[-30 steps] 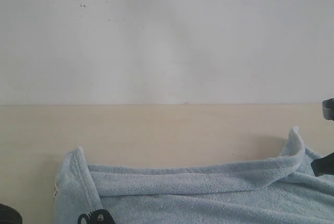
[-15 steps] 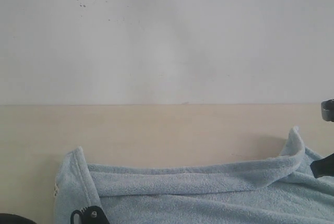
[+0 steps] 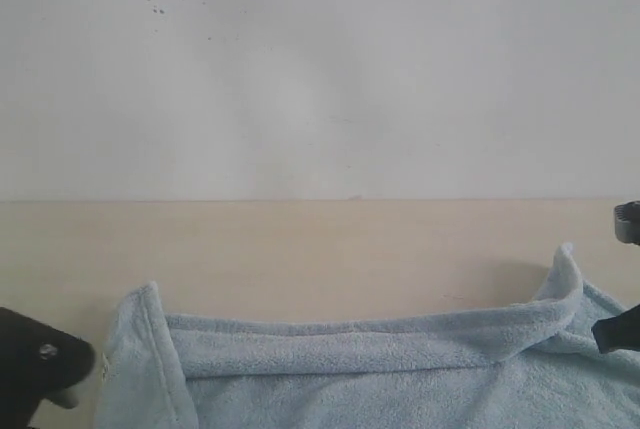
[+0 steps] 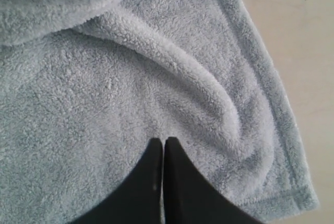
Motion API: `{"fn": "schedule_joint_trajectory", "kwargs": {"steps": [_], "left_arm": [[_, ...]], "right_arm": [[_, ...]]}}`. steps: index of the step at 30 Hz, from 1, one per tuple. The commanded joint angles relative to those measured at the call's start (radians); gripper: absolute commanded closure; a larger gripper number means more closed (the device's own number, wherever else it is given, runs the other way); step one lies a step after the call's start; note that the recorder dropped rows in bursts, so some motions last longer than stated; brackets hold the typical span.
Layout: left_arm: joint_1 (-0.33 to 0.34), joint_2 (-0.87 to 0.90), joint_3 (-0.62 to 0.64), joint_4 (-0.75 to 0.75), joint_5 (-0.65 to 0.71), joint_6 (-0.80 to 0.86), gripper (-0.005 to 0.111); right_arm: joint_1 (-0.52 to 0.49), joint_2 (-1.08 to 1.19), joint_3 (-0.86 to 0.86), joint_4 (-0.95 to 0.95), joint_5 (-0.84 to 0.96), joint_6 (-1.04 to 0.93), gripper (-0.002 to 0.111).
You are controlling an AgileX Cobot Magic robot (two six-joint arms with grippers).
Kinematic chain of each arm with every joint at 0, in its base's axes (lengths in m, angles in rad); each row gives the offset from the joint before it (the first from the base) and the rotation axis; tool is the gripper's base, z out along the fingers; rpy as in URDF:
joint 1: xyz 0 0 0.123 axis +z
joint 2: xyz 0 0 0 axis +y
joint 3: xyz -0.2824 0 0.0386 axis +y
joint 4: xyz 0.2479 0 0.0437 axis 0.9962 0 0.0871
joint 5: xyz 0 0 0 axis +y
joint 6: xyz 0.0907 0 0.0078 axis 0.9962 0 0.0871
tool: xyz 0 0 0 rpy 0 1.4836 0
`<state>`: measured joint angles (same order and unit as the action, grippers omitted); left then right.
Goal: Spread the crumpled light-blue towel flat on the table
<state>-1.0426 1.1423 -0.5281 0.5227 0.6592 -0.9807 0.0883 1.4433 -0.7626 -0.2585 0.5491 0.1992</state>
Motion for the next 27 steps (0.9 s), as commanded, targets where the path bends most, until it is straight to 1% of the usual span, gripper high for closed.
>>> {"fn": "schedule_joint_trajectory", "kwargs": {"steps": [1, 3, 6, 11, 14, 19, 23, 27], "left_arm": [[-0.003, -0.135, 0.138, 0.055, -0.32, -0.302, 0.102], [-0.003, -0.177, 0.186, 0.107, -0.34, -0.385, 0.102], [-0.003, -0.244, 0.263, 0.131, -0.27, -0.45, 0.102], [-0.003, -0.419, 0.388, 0.149, -0.117, -0.578, 0.102], [-0.003, -0.539, 0.434, 0.146, -0.106, -0.647, 0.102], [-0.003, -0.729, 0.439, 0.152, -0.119, -0.66, 0.102], [-0.003, -0.83, 0.439, 0.19, -0.095, -0.662, 0.102], [-0.003, -0.911, 0.439, 0.248, -0.042, -0.716, 0.102]], "right_arm": [[0.002, -0.006, 0.045, 0.019, -0.042, -0.006, 0.108], [0.002, -0.006, 0.057, 0.027, -0.048, -0.009, 0.108], [0.002, -0.006, 0.063, 0.031, -0.046, -0.009, 0.108], [0.002, -0.006, 0.063, 0.031, -0.046, -0.01, 0.108], [0.002, -0.006, 0.063, 0.031, -0.05, -0.012, 0.108], [0.002, -0.006, 0.063, 0.031, -0.05, -0.017, 0.108], [0.002, -0.006, 0.063, 0.031, -0.04, -0.019, 0.108], [0.002, -0.006, 0.063, 0.031, -0.04, -0.019, 0.108]]}}
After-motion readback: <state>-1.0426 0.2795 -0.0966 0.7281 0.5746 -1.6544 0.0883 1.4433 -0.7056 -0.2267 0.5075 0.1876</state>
